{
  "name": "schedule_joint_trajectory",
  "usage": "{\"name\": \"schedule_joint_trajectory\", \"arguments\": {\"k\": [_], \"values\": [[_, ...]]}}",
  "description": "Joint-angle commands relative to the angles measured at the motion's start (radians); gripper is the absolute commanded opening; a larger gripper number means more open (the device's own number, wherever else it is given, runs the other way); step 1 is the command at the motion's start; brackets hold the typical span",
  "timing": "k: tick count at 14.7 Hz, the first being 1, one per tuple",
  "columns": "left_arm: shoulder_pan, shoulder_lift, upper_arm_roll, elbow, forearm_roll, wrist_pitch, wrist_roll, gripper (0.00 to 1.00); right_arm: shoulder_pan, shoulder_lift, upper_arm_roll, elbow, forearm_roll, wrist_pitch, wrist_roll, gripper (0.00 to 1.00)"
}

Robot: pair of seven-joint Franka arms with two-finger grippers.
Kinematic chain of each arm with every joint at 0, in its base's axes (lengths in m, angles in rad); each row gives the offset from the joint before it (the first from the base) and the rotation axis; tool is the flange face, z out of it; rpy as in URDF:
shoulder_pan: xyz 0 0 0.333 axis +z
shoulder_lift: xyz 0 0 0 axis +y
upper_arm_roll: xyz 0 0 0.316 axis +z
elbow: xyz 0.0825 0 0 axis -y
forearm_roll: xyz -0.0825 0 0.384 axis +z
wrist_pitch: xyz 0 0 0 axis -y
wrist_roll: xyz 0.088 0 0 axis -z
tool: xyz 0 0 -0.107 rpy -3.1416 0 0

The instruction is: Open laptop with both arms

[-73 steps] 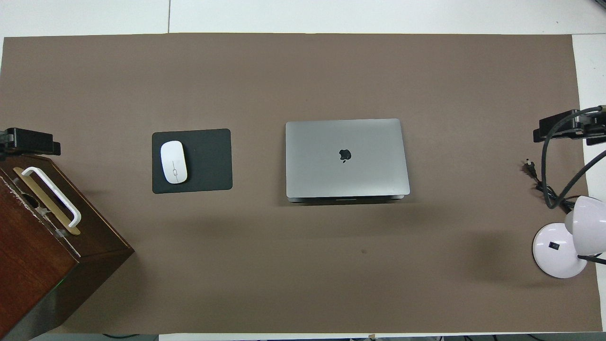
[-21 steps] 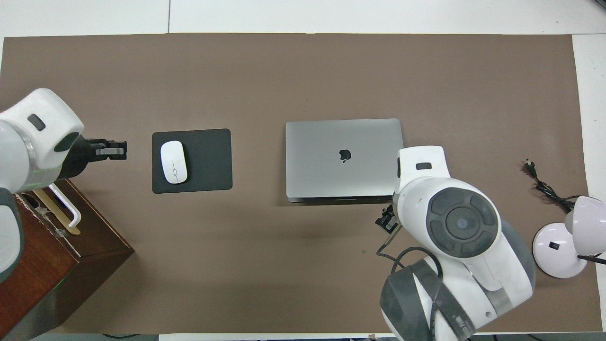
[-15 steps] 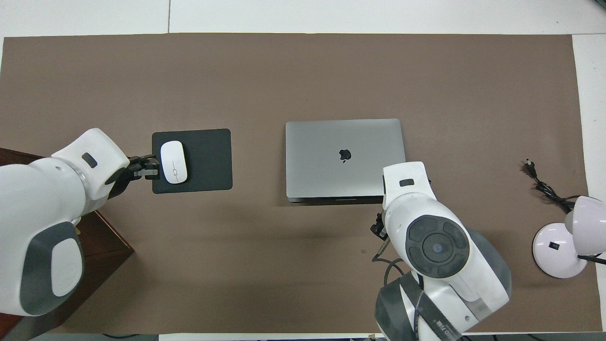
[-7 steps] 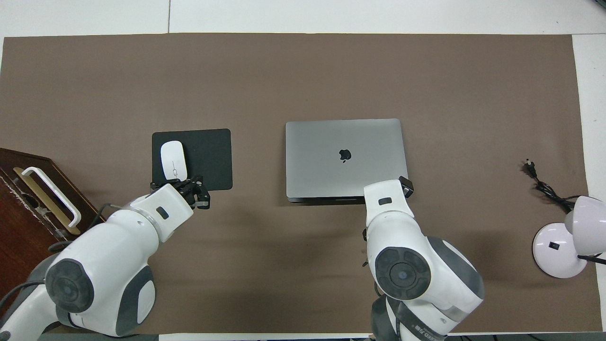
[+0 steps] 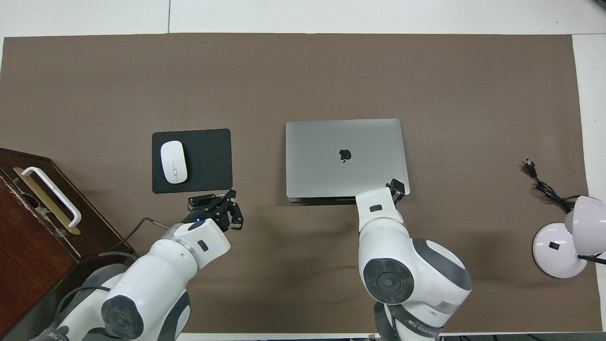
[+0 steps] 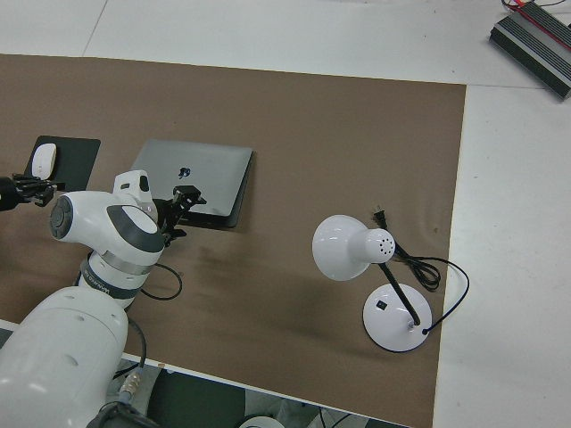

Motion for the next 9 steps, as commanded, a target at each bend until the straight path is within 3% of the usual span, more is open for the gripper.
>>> {"name": "schedule_joint_trajectory", "arguments": {"k": [1, 6, 9], "values": [[-0.075, 0.07, 0.013, -0.019, -0.018, 0.13, 0.013, 0.0, -0.003, 0.017, -0.003, -0.009, -0.058, 0.028, 0.065, 1.0], [-0.178, 0.168, 0.013, -0.019, -0.018, 0.26, 0.013, 0.0, -0.015, 0.04, -0.003, -0.009, -0.06, 0.065, 0.065, 1.0], [-0.195, 0.19, 0.013, -0.017, -0.018, 0.262, 0.006, 0.0, -0.017, 0.045, -0.003, -0.007, -0.06, 0.065, 0.065, 1.0]]}}
